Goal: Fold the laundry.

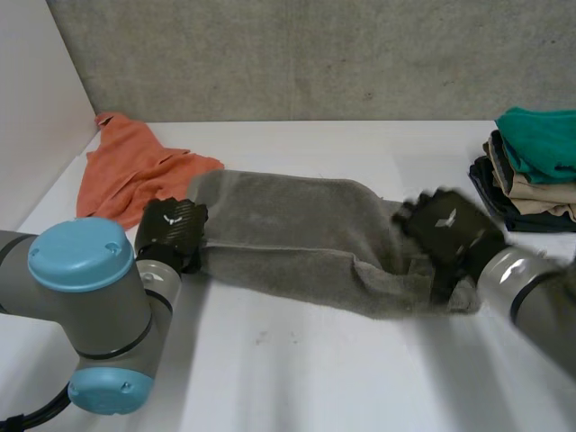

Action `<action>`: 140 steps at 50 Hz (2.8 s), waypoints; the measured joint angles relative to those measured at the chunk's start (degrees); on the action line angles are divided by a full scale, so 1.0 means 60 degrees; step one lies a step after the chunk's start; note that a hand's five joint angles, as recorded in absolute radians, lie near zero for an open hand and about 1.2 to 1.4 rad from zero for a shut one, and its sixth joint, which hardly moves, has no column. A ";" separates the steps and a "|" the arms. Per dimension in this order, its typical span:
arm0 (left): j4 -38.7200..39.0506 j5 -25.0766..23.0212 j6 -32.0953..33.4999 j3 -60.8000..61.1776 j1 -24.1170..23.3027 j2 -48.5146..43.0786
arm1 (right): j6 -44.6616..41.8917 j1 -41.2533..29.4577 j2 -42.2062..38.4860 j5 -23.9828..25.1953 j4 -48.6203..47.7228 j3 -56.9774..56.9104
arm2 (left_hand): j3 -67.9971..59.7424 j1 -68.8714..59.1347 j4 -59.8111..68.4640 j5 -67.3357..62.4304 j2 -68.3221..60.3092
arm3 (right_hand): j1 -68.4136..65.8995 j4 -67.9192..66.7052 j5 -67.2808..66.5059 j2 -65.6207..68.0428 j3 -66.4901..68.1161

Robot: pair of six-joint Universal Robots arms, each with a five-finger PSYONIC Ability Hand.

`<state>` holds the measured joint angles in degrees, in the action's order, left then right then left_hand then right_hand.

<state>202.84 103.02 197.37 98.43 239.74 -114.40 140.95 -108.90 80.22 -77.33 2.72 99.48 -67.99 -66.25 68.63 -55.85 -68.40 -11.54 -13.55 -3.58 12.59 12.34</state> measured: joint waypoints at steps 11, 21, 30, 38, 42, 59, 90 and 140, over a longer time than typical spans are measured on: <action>-0.0041 -0.0003 0.0005 0.0424 0.0058 0.0260 | 0.1849 0.1188 -0.1076 0.0560 0.2580 -0.2874 | 0.0000 0.0000 0.0001 0.0000 0.0000 | 0.0000 0.0000 0.0000 0.0000 -0.0001; -0.0043 -0.0003 0.0225 0.0792 0.0112 0.0604 | 0.0160 0.1158 -0.3121 0.0487 0.4854 -0.4764 | 0.0000 0.0000 0.0002 0.0000 0.0000 | -0.0003 -0.0001 -0.0003 0.0023 0.0024; -0.0033 -0.0003 0.0770 0.0907 0.0236 0.0622 | -0.0346 0.1133 -0.4407 -0.0144 0.4544 -0.5141 | 0.0000 0.0000 0.0002 0.0000 0.0000 | -0.0034 -0.0026 -0.0095 0.0205 0.0231; -0.0033 -0.0007 0.0862 0.0905 0.0336 0.0601 | -0.0349 0.1121 -0.4795 -0.0518 0.3982 -0.5152 | 0.0000 0.0000 0.0003 0.0000 0.0000 | -0.1337 -0.1429 -0.1337 0.1527 0.1666; -0.0039 -0.0013 0.0927 0.0905 0.0380 0.0607 | -0.0309 0.1156 -0.4603 -0.0502 0.3953 -0.5152 | 0.0000 0.0000 0.0003 0.0001 0.0000 | -0.1334 -0.1449 -0.1310 0.1584 0.1678; -0.0058 -0.0238 0.1507 0.0909 0.0440 0.0613 | -0.0336 0.1476 -0.4280 -0.0373 0.5090 -0.5276 | -0.0001 0.0000 0.0003 0.0000 0.0000 | -0.6548 -0.7657 -0.7398 0.7961 0.7955; -0.5725 -0.2205 0.3523 0.1434 0.1155 0.4453 | -0.3417 0.2965 0.0890 0.0481 0.6188 -0.2370 | -0.0050 0.0000 0.0037 0.0000 -0.0030 | -0.7438 -0.9075 -0.8736 0.9069 0.9260; 0.1409 -0.2841 0.2212 -0.1723 0.2072 0.1014 | 0.0312 0.0558 -0.1323 -0.1491 -0.3925 -0.2594 | -0.0083 0.0000 0.0049 0.0000 -0.0054 | -0.7463 -0.9123 -0.8905 0.9161 0.9279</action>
<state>211.30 85.98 210.65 88.09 252.17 -108.31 142.82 -105.55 72.28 -86.28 -20.83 83.92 -68.49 -66.25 68.92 -55.85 -68.72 -56.32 -68.28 -57.01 67.56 68.02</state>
